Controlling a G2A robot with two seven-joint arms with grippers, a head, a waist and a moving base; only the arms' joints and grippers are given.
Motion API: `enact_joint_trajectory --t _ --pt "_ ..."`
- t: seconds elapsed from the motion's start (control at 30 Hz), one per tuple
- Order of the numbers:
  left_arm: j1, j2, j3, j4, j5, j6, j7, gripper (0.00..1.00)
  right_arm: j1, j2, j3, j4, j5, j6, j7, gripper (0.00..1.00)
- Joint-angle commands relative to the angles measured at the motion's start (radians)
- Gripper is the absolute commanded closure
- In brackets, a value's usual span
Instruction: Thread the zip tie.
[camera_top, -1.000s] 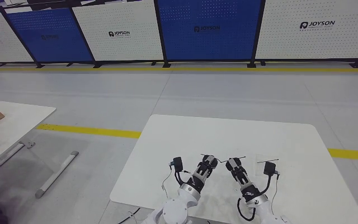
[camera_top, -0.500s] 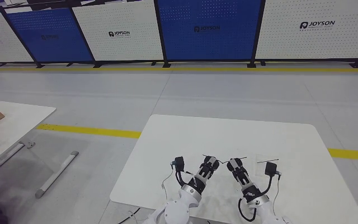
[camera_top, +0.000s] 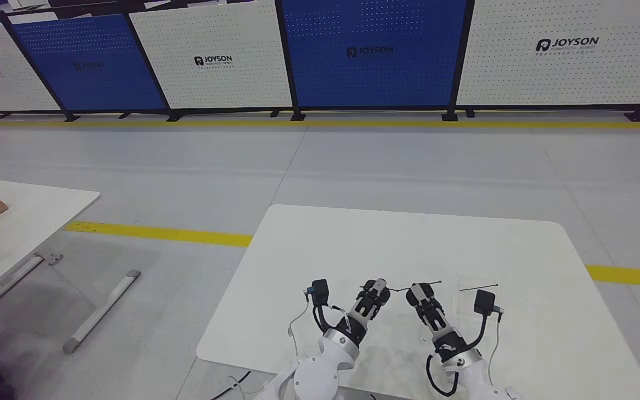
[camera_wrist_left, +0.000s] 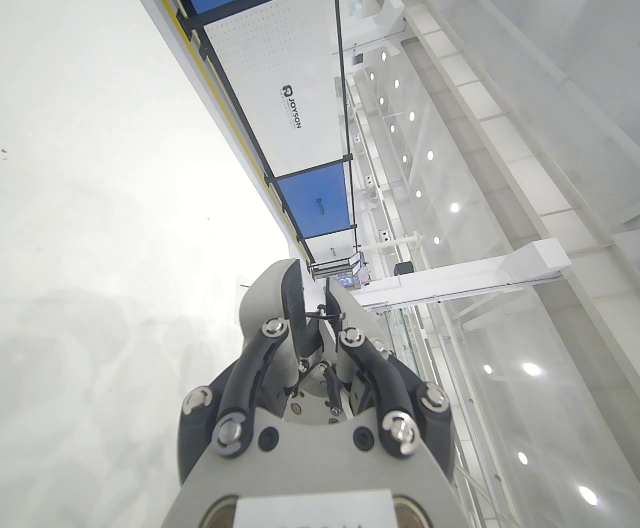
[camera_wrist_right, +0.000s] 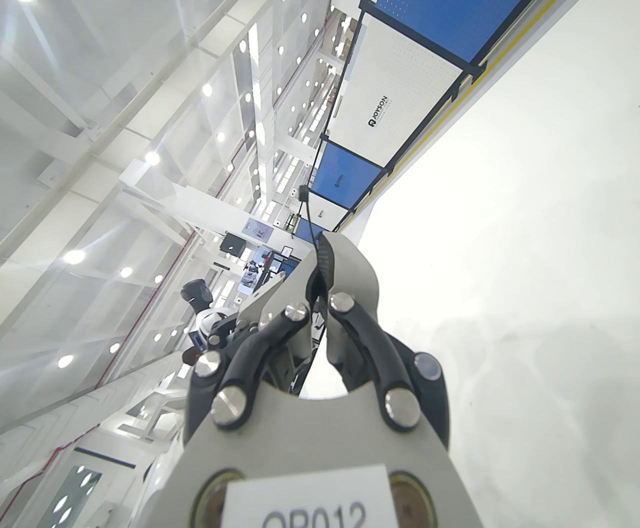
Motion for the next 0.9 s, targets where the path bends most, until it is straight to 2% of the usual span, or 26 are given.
enact_joint_trajectory --t 0.0,0.2,0.63,0.73,0.87 --pt "-0.001 0.000 0.000 0.001 0.001 0.001 0.000 0.87 -0.001 0.000 0.001 -0.001 -0.001 0.001 0.000 1.00" --pt "-0.005 -0.001 0.009 0.008 0.015 0.012 -0.009 0.91 -0.002 0.000 0.000 -0.003 -0.004 0.003 0.002 1.00" --pt "-0.018 -0.004 0.023 0.020 0.026 0.025 -0.016 0.93 -0.002 -0.002 -0.001 -0.003 -0.004 0.000 0.001 1.00" --pt "-0.019 -0.004 0.025 0.021 0.032 0.032 -0.023 1.00 -0.003 -0.002 -0.001 -0.003 -0.003 0.000 0.001 1.00" --pt "-0.017 -0.003 0.024 0.017 0.033 0.034 -0.026 0.97 -0.002 -0.002 0.000 -0.003 -0.001 0.002 0.001 1.00"
